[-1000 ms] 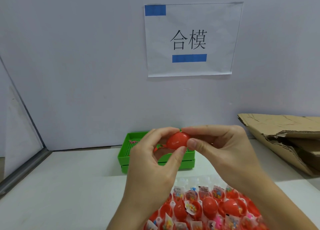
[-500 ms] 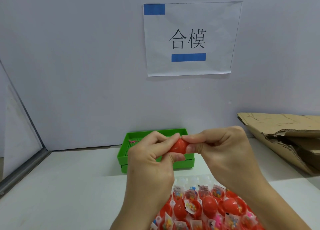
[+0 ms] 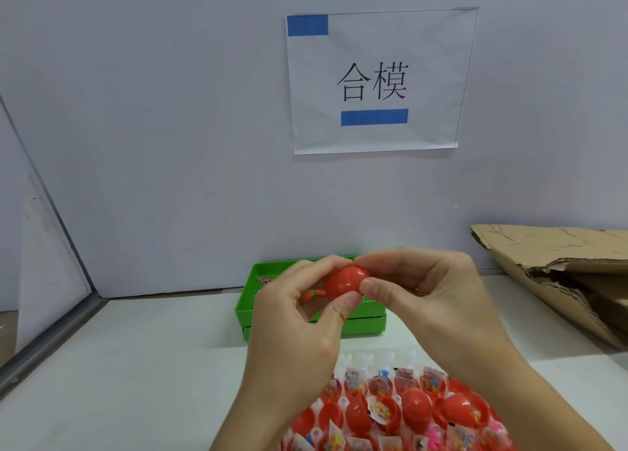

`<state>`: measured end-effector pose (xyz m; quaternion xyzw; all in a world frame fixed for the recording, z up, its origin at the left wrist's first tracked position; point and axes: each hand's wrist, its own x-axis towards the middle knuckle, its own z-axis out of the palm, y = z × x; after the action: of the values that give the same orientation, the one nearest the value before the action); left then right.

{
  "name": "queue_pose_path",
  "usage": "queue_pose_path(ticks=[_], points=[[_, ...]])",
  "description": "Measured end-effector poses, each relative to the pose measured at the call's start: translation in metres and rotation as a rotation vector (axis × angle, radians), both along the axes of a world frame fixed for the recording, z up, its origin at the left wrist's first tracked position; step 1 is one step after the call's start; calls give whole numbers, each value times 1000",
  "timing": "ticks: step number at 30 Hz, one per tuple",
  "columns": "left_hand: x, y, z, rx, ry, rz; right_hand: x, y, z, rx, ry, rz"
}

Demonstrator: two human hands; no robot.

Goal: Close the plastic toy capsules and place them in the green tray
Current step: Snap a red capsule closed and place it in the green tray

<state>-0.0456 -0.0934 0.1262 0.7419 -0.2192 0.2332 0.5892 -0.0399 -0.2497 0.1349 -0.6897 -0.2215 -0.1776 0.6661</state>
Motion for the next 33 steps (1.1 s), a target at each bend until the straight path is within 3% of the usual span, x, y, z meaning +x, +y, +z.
queue_pose_path(ticks=[5,10,16,21,26,33], points=[[-1,-3,-2,-25,47,-45,4,-10,-1,-48,81,42],[0,-1,0,-68,51,-70,8,-10,-4,55,204,80],[0,-1,0,-45,-29,-69,4,-7,-1,302,510,480],[1,-3,-1,-10,-55,-35,-1,-6,3,396,483,709],[1,-2,-1,-58,-46,-136,3,-5,-1,404,419,652],[1,0,-2,-136,117,-293,8,-6,-7,155,278,290]])
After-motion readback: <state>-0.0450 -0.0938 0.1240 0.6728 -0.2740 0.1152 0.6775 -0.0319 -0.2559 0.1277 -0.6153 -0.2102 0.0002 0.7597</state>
